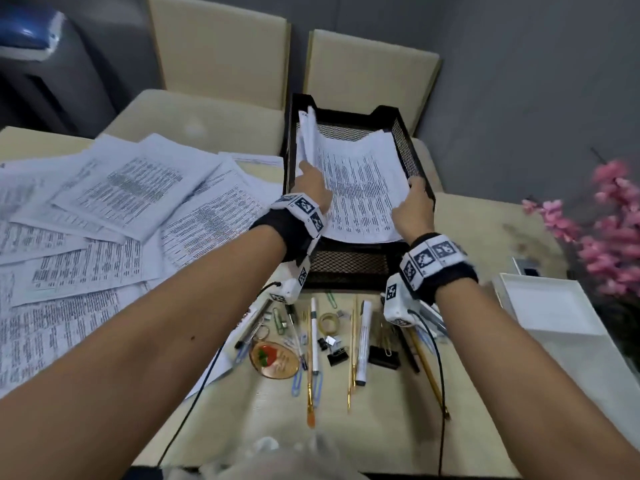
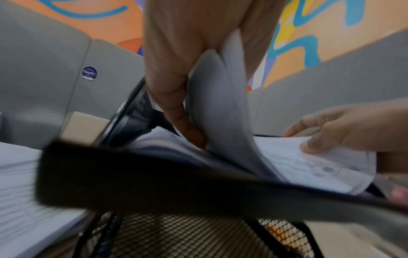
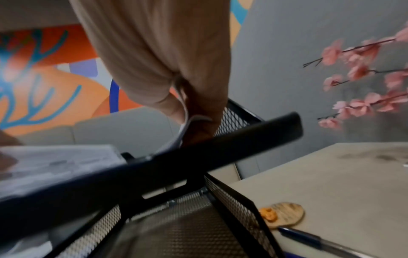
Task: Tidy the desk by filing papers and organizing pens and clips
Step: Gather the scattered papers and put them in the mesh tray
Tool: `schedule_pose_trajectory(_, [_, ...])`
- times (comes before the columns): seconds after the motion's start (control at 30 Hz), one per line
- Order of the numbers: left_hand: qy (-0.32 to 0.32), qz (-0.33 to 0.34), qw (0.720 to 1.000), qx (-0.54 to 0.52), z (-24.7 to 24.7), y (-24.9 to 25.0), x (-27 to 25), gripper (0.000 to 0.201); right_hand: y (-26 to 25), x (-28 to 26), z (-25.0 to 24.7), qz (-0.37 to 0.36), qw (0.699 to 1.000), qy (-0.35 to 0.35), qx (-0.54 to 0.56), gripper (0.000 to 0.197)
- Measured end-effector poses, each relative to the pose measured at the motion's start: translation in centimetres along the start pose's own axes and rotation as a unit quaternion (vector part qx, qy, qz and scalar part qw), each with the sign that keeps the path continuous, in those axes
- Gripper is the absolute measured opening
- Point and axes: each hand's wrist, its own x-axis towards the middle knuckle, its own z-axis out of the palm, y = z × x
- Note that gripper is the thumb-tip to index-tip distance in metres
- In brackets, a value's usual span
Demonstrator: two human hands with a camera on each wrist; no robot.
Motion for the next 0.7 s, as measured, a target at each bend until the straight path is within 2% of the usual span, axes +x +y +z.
schedule_pose_trajectory(0.1, [-0.002, 0.036, 0.994, 0.101, 0.9, -0.7, 0.8, 0.077, 0.8, 0.3, 0.8, -0.041, 0.990, -0.006, -0.138, 0.037])
schedule_pose_trajectory(0.2, [-0.009, 0.057, 0.970, 0.238, 2.0, -1.5, 1.3, 0.080, 0.9, -0.4, 1.3, -0.049, 0.966, -0.023, -0.252, 0.031])
schedule_pose_trajectory(0.3, [-0.024, 0.085, 0.952, 0.293, 2.2, -1.8, 1.9, 0.083, 0.8, -0.9, 1.5, -0.041, 0.948, -0.055, -0.311, 0.030])
schedule_pose_trajectory(0.37, [-0.026, 0.117, 0.944, 0.308, 1.8, -1.6, 2.0, 0.080, 0.4, -1.1, 1.3, -0.032, 0.946, -0.049, -0.319, 0.031])
schedule_pose_trajectory(0.47, [0.007, 0.165, 0.944, 0.285, 0.3, -1.3, 1.2, 0.080, -1.5, -1.6, 0.5, -0.023, 0.960, -0.012, -0.280, 0.030])
schedule_pose_trajectory(0.53, [0.050, 0.179, 0.954, 0.236, -1.8, -2.2, 0.6, 0.074, -3.7, -2.0, 0.6, -0.054, 0.975, 0.018, -0.217, 0.025])
schedule_pose_trajectory(0.63, [0.109, 0.136, 0.971, 0.166, -6.4, -6.1, 0.4, 0.060, -8.1, -3.5, 2.4, -0.130, 0.989, 0.032, -0.064, 0.031])
schedule_pose_trajectory(0.7, [0.108, 0.065, 0.979, 0.160, -9.4, -10.5, 1.1, 0.053, -11.3, -4.9, 4.7, -0.175, 0.984, 0.009, 0.012, 0.032])
